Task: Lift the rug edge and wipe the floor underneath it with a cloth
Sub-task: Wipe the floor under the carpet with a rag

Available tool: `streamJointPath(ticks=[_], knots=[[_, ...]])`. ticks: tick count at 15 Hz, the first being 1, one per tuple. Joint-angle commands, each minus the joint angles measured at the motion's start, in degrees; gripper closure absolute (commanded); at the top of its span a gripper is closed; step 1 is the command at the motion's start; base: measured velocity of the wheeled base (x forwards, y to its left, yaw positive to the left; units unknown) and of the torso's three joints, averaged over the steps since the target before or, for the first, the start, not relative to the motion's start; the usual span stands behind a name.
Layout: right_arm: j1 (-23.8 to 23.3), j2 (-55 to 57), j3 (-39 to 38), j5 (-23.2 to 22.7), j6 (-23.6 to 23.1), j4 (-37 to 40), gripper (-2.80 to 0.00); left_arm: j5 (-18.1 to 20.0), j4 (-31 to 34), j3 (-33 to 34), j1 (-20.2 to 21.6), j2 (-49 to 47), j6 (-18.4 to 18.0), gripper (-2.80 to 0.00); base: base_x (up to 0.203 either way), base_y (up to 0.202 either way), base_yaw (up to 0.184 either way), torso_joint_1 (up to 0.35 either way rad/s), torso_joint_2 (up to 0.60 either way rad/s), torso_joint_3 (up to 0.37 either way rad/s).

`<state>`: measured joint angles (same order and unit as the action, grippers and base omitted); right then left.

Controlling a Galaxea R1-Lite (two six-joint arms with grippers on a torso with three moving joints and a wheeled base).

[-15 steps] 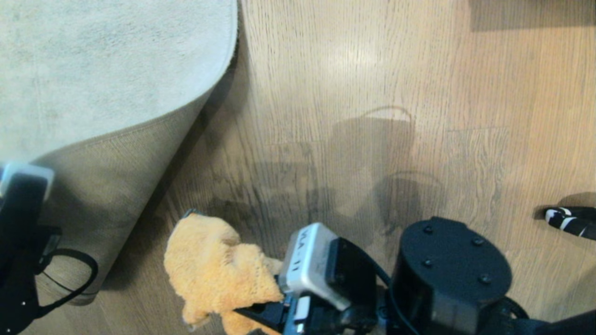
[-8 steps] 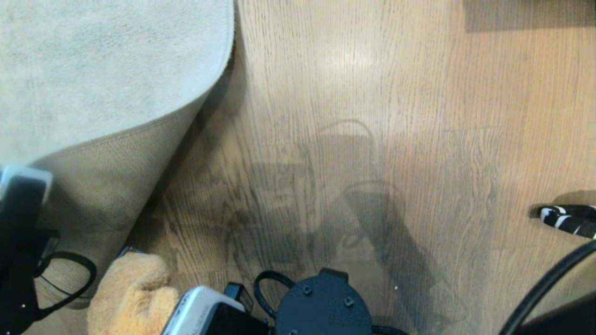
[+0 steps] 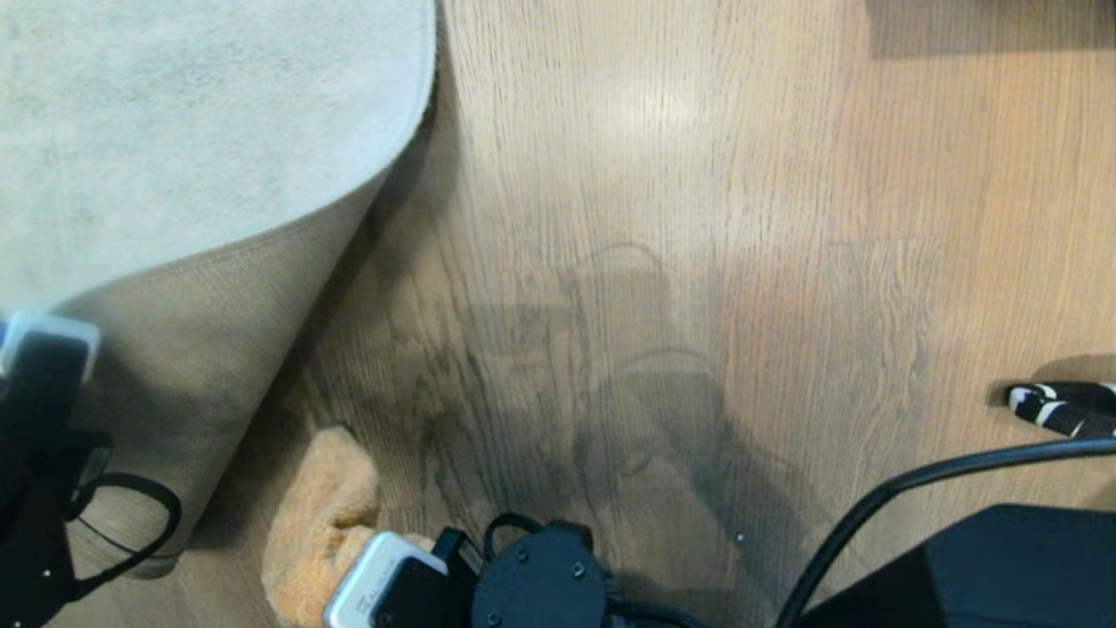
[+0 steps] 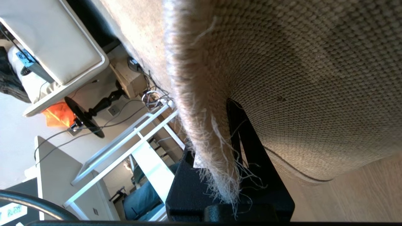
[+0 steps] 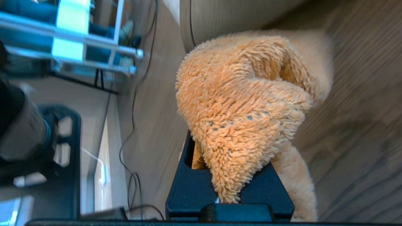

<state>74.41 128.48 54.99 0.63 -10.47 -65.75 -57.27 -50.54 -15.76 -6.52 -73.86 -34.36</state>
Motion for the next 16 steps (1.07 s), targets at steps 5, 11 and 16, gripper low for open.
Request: streamJointPath(ticks=[5, 11, 16], knots=[[3.9, 6.8, 3.8, 0.0, 0.1, -1.0, 0.00, -0.1, -0.3, 0.0, 2.0, -0.6, -0.2, 0.00, 0.000, 0.000, 0.000, 0.000, 0.00, 0.000], [-0.8, 11.1, 6.4, 0.2, 0.9, -3.0, 0.00, -0.1, -0.7, 0.0, 4.6, -1.4, 0.0, 0.00, 0.000, 0.000, 0.000, 0.000, 0.00, 0.000], [-4.5, 17.6, 15.1, 1.8, 0.8, -5.1, 0.00, -0.3, -0.8, -0.1, 4.7, -1.8, 0.4, 0.00, 0.000, 0.000, 0.000, 0.000, 0.00, 0.000]])
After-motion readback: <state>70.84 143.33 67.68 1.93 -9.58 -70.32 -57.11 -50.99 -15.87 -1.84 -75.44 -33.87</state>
